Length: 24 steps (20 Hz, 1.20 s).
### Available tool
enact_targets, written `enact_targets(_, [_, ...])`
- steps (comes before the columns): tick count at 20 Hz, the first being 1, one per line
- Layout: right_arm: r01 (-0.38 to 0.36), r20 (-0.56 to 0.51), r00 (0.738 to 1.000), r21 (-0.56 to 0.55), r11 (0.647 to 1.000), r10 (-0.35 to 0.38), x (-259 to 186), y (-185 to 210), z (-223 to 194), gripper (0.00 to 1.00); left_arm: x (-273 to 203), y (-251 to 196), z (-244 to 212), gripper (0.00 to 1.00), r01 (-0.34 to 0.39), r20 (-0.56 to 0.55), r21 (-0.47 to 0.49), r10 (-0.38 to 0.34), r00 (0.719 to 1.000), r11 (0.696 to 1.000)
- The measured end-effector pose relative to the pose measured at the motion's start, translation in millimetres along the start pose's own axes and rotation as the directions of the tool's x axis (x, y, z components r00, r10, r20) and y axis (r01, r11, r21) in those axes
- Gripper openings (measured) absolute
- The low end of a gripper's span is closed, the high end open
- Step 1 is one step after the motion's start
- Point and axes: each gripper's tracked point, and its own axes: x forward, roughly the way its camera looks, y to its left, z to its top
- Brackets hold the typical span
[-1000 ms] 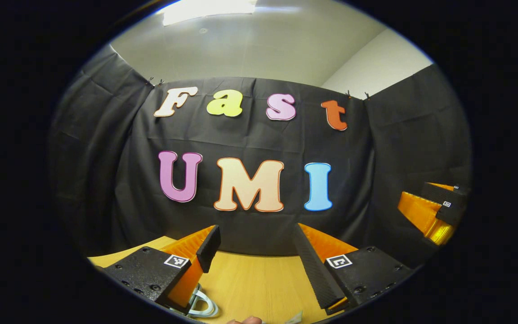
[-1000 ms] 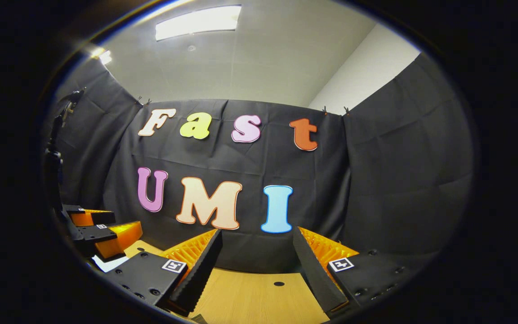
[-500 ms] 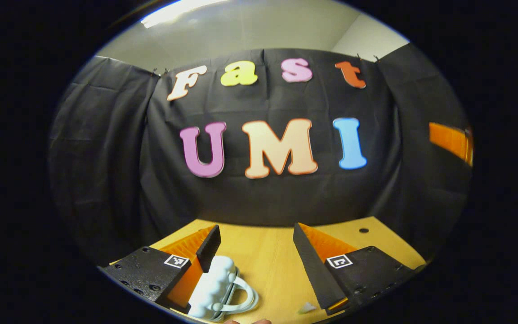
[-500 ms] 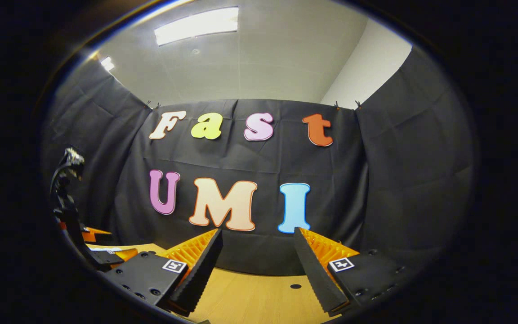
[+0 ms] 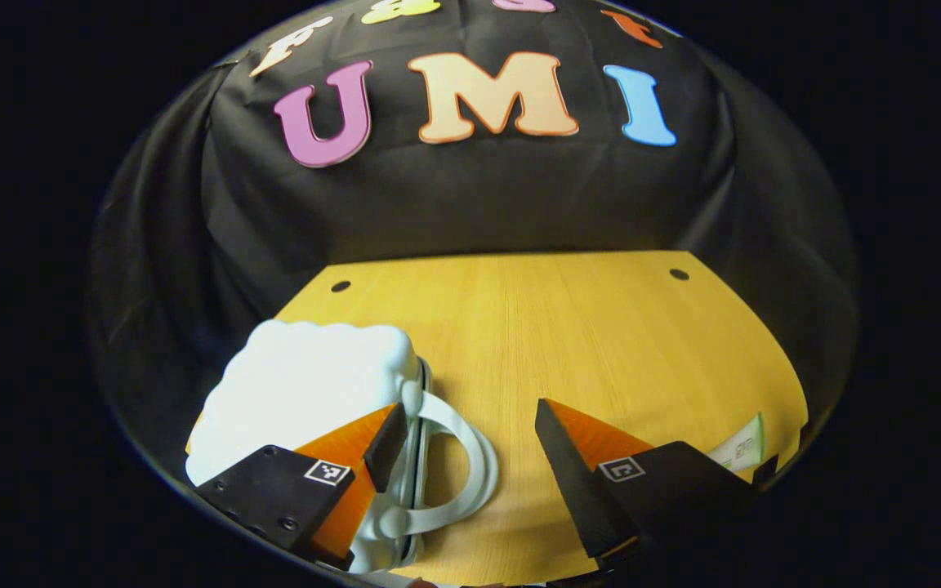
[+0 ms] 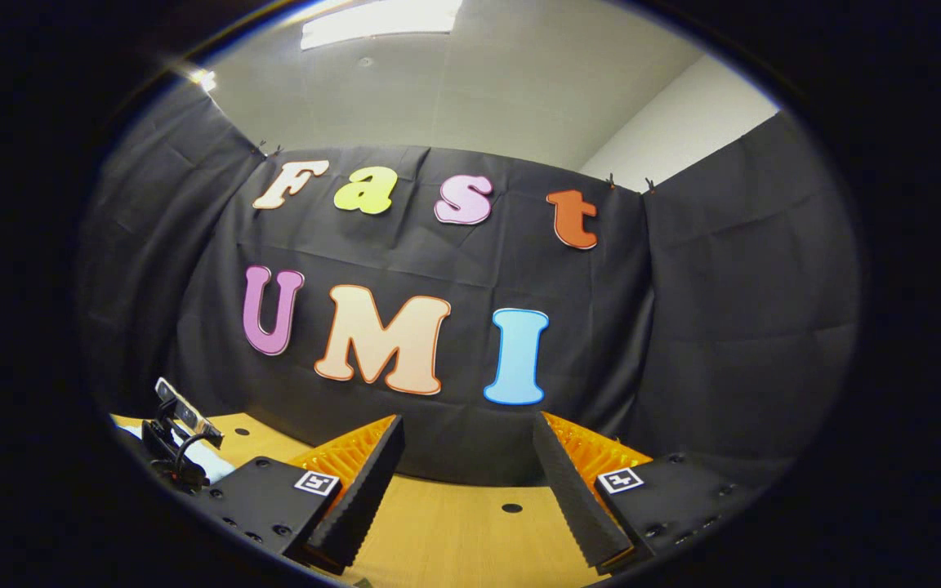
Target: First open the suitcase, pack the skin care products into it, and then close the suitcase.
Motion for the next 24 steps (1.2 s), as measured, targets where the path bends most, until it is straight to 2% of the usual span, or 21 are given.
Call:
enact_targets(3, [0.020,-0.017,1.000,-0.025,1.000,-0.020,2,0,-1,0.98,15,-5,-26,0.93,0.048,-0.114,-0.021,-0.050,0.992,0.999])
enact_targets(6, [0.024,-0.024,0.999,-0.048,0.999,-0.026,3,1,-2,0.99,29,-8,-42,0.92,0.063,-0.193,-0.046,-0.071,0.979,0.997])
enact_targets(7, [0.021,-0.025,0.999,-0.054,0.998,-0.022,2,4,-1,0.98,34,-10,-47,0.83,0.067,-0.212,-0.046,-0.075,0.974,0.997])
enact_targets(10, [0.016,-0.018,1.000,-0.080,0.997,-0.017,1,5,1,0.99,41,-19,-57,0.76,0.120,-0.261,-0.075,-0.135,0.956,0.990])
enact_targets(12, [0.014,-0.004,1.000,-0.097,0.995,-0.015,-3,4,5,0.99,40,-17,-59,0.60,0.111,-0.272,-0.095,-0.133,0.953,0.989])
enact_targets(14, [0.020,0.011,1.000,-0.109,0.994,-0.019,-5,1,8,0.99,44,-8,-63,0.39,0.085,-0.275,-0.069,-0.101,0.956,0.994])
enact_targets(15, [0.026,0.017,1.000,-0.112,0.993,-0.024,-7,-1,10,0.99,43,-7,-65,0.17,0.083,-0.284,-0.065,-0.098,0.954,0.994])
enact_targets(19, [0.035,0.022,0.999,-0.102,0.994,-0.033,-12,-9,9,0.99,40,-9,-63,0.06,0.091,-0.307,-0.118,-0.123,0.944,0.989])
enact_targets(21, [0.036,0.032,0.999,-0.096,0.995,-0.033,-15,-14,10,0.99,36,-9,-59,0.02,0.100,-0.304,-0.104,-0.128,0.944,0.989])
enact_targets(24, [0.029,0.048,0.999,-0.079,0.996,-0.025,-19,-22,9,0.99,28,-11,-46,0.01,0.088,-0.296,-0.112,-0.118,0.948,0.990])
